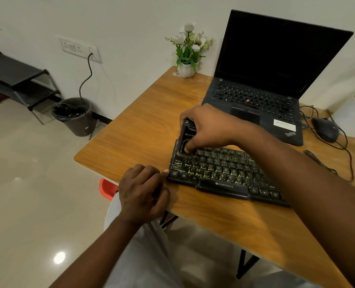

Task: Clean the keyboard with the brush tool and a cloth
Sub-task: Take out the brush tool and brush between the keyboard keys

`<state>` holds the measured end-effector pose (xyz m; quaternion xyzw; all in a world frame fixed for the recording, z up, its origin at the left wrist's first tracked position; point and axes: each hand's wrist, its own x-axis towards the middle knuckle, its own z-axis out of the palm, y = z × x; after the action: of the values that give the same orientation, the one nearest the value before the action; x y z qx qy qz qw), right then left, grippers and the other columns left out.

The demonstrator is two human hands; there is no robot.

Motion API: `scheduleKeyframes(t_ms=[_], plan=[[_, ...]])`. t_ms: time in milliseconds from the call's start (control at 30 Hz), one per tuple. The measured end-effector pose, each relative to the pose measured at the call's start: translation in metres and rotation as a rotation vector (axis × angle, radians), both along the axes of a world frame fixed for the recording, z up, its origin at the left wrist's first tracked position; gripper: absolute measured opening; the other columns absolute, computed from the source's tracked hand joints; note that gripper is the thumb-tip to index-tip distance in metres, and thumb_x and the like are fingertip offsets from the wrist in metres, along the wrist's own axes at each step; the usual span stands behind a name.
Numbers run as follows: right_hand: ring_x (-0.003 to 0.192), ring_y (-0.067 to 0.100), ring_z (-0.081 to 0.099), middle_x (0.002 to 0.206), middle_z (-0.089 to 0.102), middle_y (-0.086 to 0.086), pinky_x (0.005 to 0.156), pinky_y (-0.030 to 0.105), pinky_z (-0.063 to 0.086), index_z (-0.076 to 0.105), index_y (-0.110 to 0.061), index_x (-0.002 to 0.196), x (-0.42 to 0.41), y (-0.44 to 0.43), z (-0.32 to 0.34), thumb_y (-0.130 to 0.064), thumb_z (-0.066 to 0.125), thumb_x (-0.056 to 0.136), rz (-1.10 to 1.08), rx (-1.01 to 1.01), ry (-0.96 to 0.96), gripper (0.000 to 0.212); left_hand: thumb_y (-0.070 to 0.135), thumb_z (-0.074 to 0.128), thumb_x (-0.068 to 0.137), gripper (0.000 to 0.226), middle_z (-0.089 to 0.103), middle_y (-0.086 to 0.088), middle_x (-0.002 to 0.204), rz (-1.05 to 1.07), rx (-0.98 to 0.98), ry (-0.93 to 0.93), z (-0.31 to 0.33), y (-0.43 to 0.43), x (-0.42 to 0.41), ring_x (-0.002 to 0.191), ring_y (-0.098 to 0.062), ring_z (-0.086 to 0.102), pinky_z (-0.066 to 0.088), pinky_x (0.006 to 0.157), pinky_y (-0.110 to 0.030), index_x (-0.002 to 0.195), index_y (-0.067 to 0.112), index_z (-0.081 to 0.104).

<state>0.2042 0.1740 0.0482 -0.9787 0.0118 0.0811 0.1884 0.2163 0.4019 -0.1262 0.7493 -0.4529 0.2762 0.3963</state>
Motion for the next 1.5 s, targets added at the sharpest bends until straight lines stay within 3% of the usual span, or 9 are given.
scheduleKeyframes(t_ms=[133, 300, 433, 633, 767, 900, 1100, 1200, 1500], plan=[[0.086, 0.017, 0.068, 0.097, 0.07, -0.002, 0.075, 0.05, 0.062, 0.066, -0.018, 0.103, 0.012, 0.017, -0.01, -0.026, 0.091, 0.075, 0.01, 0.059, -0.089, 0.038, 0.023, 0.062, 0.088, 0.026, 0.069, -0.005, 0.084, -0.008, 0.006, 0.003, 0.0, 0.0, 0.0, 0.069, -0.023, 0.055, 0.041, 0.061, -0.042, 0.092, 0.006, 0.08], [0.085, 0.017, 0.069, 0.095, 0.072, -0.001, 0.071, 0.042, 0.059, 0.069, -0.014, 0.101, 0.024, 0.025, -0.005, -0.024, 0.094, 0.073, 0.099, 0.062, -0.065, 0.039, 0.023, 0.061, 0.087, 0.027, 0.07, -0.006, 0.086, -0.025, 0.014, 0.012, 0.0, 0.001, 0.001, 0.07, -0.022, 0.056, 0.041, 0.062, -0.043, 0.094, 0.006, 0.08], [0.093, 0.016, 0.068, 0.101, 0.073, -0.003, 0.079, 0.044, 0.059, 0.071, -0.017, 0.104, 0.031, 0.023, 0.001, -0.022, 0.093, 0.074, 0.177, -0.012, -0.071, 0.038, 0.02, 0.061, 0.087, 0.029, 0.071, -0.008, 0.092, -0.082, -0.01, 0.059, 0.002, 0.006, -0.005, 0.076, -0.024, 0.06, 0.043, 0.066, -0.046, 0.102, 0.004, 0.08], [0.093, 0.01, 0.069, 0.102, 0.074, -0.008, 0.081, 0.044, 0.059, 0.073, -0.022, 0.103, 0.042, 0.029, 0.004, -0.018, 0.093, 0.073, 0.362, -0.11, 0.062, 0.036, 0.022, 0.059, 0.089, 0.032, 0.07, -0.007, 0.098, -0.081, 0.016, 0.061, -0.004, 0.014, -0.021, 0.086, -0.023, 0.06, 0.043, 0.077, -0.044, 0.109, 0.007, 0.08], [0.091, 0.011, 0.073, 0.099, 0.077, -0.006, 0.08, 0.043, 0.063, 0.074, -0.018, 0.103, 0.048, 0.037, -0.001, -0.015, 0.096, 0.072, 0.425, -0.018, 0.173, 0.039, 0.023, 0.059, 0.09, 0.031, 0.068, -0.009, 0.096, -0.04, 0.011, 0.049, -0.009, 0.012, -0.021, 0.086, -0.025, 0.057, 0.041, 0.078, -0.044, 0.114, 0.011, 0.075], [0.086, 0.01, 0.077, 0.098, 0.079, -0.002, 0.069, 0.03, 0.062, 0.074, -0.013, 0.105, 0.053, 0.036, -0.005, -0.011, 0.097, 0.073, 0.395, 0.107, 0.266, 0.039, 0.023, 0.059, 0.091, 0.029, 0.065, -0.009, 0.091, -0.019, -0.007, 0.027, -0.016, 0.009, -0.019, 0.082, -0.026, 0.055, 0.04, 0.074, -0.046, 0.117, 0.014, 0.069], [0.088, 0.01, 0.068, 0.096, 0.072, -0.009, 0.072, 0.035, 0.056, 0.071, -0.022, 0.1, 0.059, 0.03, 0.002, -0.019, 0.094, 0.075, 0.394, -0.159, 0.115, 0.034, 0.022, 0.059, 0.09, 0.031, 0.066, -0.009, 0.09, -0.001, -0.011, 0.041, -0.019, 0.008, -0.019, 0.08, -0.028, 0.057, 0.041, 0.074, -0.048, 0.111, 0.007, 0.078], [0.088, 0.012, 0.065, 0.093, 0.069, -0.009, 0.071, 0.039, 0.055, 0.069, -0.023, 0.098, 0.059, 0.029, 0.002, -0.021, 0.092, 0.076, 0.39, -0.218, 0.061, 0.031, 0.023, 0.059, 0.09, 0.031, 0.066, -0.008, 0.091, -0.011, -0.025, 0.046, -0.018, 0.008, -0.02, 0.081, -0.026, 0.057, 0.04, 0.074, -0.047, 0.115, 0.012, 0.073], [0.083, 0.008, 0.075, 0.093, 0.078, -0.006, 0.071, 0.035, 0.063, 0.074, -0.014, 0.102, 0.051, 0.043, -0.001, -0.012, 0.097, 0.072, 0.434, 0.048, 0.264, 0.037, 0.025, 0.057, 0.089, 0.029, 0.065, -0.008, 0.089, -0.01, -0.041, 0.037, -0.019, 0.005, -0.018, 0.078, -0.028, 0.055, 0.04, 0.071, -0.049, 0.115, 0.016, 0.066]])
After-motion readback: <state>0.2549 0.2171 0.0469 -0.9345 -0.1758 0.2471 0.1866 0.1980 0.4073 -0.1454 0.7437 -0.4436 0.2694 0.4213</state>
